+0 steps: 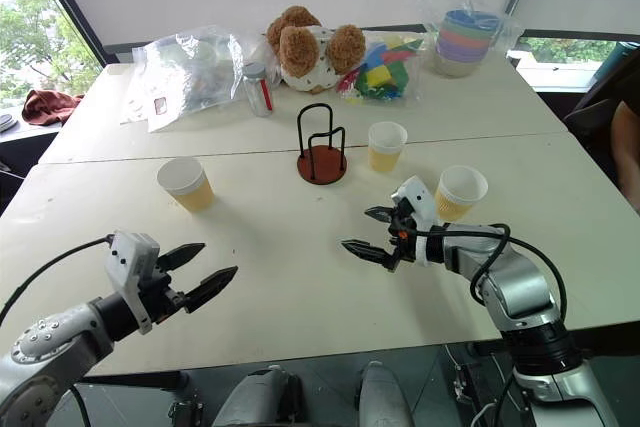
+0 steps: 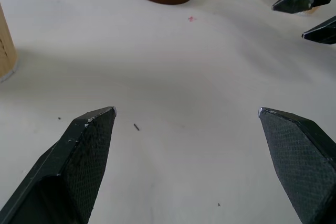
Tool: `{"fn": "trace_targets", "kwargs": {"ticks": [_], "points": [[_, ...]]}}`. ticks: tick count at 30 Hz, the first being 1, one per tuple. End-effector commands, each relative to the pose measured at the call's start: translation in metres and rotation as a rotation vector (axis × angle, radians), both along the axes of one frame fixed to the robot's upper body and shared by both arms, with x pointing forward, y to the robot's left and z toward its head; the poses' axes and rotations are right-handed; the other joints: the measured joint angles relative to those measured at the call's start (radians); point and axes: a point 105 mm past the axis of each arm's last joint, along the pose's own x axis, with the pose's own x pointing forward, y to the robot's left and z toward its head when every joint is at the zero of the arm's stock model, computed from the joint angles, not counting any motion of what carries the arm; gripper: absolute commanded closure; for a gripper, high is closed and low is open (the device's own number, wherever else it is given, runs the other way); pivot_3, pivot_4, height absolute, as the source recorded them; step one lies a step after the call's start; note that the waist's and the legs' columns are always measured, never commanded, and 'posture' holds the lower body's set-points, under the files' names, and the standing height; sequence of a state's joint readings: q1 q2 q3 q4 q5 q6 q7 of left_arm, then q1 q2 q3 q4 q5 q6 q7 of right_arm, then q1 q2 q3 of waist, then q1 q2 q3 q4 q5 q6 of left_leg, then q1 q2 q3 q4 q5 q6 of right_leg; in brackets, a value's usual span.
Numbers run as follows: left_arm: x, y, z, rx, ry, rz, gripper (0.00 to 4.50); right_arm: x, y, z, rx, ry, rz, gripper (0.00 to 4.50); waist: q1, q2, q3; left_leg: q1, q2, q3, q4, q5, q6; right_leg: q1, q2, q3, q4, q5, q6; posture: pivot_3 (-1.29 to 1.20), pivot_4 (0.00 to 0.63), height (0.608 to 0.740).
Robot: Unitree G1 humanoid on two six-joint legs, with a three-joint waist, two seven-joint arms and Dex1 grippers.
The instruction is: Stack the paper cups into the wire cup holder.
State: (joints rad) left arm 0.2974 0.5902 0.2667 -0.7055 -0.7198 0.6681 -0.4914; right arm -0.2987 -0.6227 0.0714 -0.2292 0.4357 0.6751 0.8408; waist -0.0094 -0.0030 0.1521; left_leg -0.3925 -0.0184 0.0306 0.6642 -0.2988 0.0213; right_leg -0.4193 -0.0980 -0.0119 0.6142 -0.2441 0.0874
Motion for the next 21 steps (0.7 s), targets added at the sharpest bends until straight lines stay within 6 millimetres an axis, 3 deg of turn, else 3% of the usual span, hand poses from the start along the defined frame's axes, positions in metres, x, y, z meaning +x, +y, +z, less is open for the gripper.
{"fn": "trace_targets", "kwargs": {"ticks": [1,7,10,14,17,21], "points": [[-0.001,-0.003,0.008,0.003,-0.022,-0.041,0.01,0.001,0.004,0.015,0.013,-0.057,0.025,0.00,-0.001,0.000,0.000,0.000,0.000,0.000,0.000,0.000,0.000,0.000,0.000,0.000,0.000,0.000,0.000,0.00,0.150,0.740],[0.005,0.004,0.016,0.048,-0.036,-0.105,0.01,0.009,0.016,0.046,0.050,-0.127,0.047,0.00,-0.002,0.000,0.000,0.000,0.000,0.000,0.001,0.000,0.000,0.000,0.000,0.000,0.000,0.000,0.000,0.00,0.150,0.740],[0.014,0.012,0.035,0.065,-0.065,-0.138,0.01,0.019,0.030,0.066,0.071,-0.183,0.051,0.00,-0.003,0.000,0.000,0.000,0.000,0.000,0.001,0.000,0.000,-0.001,0.001,0.000,0.002,0.000,0.000,0.00,0.150,0.740],[0.020,0.031,0.066,0.129,-0.085,-0.175,0.01,0.051,0.052,0.084,0.115,-0.211,-0.015,0.00,-0.007,0.000,0.000,0.000,0.000,0.000,0.000,0.001,-0.001,-0.003,0.001,0.000,0.004,0.001,0.001,0.00,0.150,0.740],[0.017,0.044,0.083,0.162,-0.094,-0.172,0.01,0.064,0.070,0.089,0.197,-0.142,-0.037,0.00,-0.010,0.000,0.001,-0.001,0.000,0.000,0.000,0.002,-0.003,-0.005,0.001,0.000,0.004,0.002,0.003,0.00,0.150,0.740],[0.018,0.053,0.091,0.142,-0.116,-0.118,0.01,0.069,0.086,0.079,0.230,-0.063,-0.040,0.00,-0.004,0.000,0.001,-0.002,0.000,0.000,-0.002,0.004,-0.008,-0.005,0.001,0.000,0.004,0.002,0.004,0.00,0.150,0.740]]}}
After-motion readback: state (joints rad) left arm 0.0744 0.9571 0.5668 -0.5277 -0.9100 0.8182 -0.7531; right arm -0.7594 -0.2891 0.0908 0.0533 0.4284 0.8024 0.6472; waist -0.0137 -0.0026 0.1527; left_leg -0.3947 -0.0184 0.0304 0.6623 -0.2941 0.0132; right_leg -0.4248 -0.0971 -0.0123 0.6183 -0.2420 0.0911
